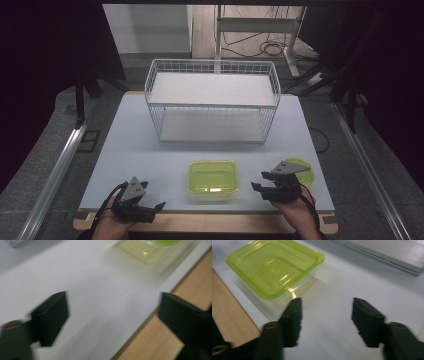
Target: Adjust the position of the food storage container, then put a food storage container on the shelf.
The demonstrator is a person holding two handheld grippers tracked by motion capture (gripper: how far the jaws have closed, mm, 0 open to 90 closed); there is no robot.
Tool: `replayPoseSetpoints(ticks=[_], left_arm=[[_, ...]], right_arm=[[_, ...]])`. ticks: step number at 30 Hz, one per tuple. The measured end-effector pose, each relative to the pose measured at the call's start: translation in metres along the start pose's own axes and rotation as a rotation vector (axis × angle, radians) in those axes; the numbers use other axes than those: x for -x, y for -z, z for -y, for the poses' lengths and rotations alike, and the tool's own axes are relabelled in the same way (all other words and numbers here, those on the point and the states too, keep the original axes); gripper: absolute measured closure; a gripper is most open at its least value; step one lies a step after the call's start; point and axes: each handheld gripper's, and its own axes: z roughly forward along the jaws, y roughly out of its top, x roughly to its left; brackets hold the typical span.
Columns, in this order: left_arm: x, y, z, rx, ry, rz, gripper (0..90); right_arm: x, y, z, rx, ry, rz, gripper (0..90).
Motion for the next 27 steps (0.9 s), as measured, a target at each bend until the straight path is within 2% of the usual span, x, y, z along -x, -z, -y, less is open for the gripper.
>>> replayPoseSetpoints(ticks=[3,8,15,21,27], left_arm=[[0.002,0.0,0.002,0.016,-0.026,-0.035,0.2],[0.003,-0.001,0.002,0.015,-0.034,-0.041,0.2],[0.004,-0.003,0.003,0.009,-0.053,-0.052,0.5],[0.004,-0.003,0.004,0.011,-0.057,-0.057,0.9],[0.006,-0.005,0.004,-0.008,-0.086,-0.059,1.1]], right_arm=[[-0.001,-0.004,0.0,0.001,0.013,-0.009,25.4],[-0.002,-0.008,0.001,-0.013,0.03,-0.014,21.9],[-0.003,-0.011,-0.001,-0.028,-0.037,-0.045,21.0],[-0.005,-0.016,-0.007,-0.037,-0.063,-0.069,21.2],[-0.006,-0.022,-0.014,-0.016,-0.089,-0.084,24.5]])
